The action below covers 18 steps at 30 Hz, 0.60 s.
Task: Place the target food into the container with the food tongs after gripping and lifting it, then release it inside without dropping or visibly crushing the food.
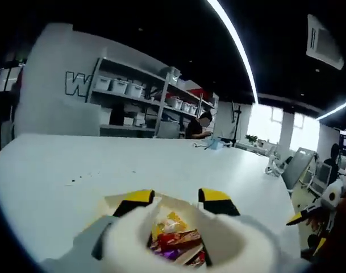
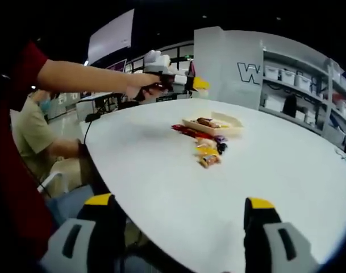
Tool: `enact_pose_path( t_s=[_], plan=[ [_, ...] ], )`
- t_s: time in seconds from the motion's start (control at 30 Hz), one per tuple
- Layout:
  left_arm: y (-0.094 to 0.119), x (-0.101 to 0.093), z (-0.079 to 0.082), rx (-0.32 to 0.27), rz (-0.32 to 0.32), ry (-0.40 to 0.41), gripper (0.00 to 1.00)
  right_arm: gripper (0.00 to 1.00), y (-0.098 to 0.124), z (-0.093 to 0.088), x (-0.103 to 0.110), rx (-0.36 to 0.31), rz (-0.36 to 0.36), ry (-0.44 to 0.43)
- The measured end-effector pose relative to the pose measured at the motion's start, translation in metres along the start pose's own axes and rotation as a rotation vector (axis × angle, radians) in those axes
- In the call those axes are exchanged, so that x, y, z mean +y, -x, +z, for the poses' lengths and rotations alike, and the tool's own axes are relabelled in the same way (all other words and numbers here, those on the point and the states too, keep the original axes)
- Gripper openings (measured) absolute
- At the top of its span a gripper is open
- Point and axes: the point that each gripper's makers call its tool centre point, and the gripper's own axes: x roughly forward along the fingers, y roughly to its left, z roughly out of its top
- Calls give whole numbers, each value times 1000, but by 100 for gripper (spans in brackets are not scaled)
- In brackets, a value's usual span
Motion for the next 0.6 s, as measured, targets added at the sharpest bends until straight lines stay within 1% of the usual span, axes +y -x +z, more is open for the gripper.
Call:
enact_pose_path(
  t_s=[0.1, 0.2, 0.3, 0.33, 0.43, 0.5, 0.6],
  plan=[
    [5, 0, -5, -1, 8, -10, 29, 93, -1, -1, 0, 3, 2, 4],
    [9, -4, -7, 3, -4, -5, 29, 93, -3, 0, 3, 5, 10, 7],
    [13, -17, -4, -16, -61, -10, 29, 93, -4, 2, 6, -2, 16, 9],
    [15, -25, -3, -24, -91, -6, 30, 93, -4, 2, 6, -4, 17, 8],
    [20, -35, -1, -34, -115, -16, 30, 93, -4, 3, 7, -7, 20, 11],
    [21, -40, 0, -39, -126, 9, 30, 93, -4, 5, 9, -13, 25, 8],
    [26, -50, 2, -49, -145, -2, 30, 93, -5, 7, 11, -17, 28, 12]
  ],
)
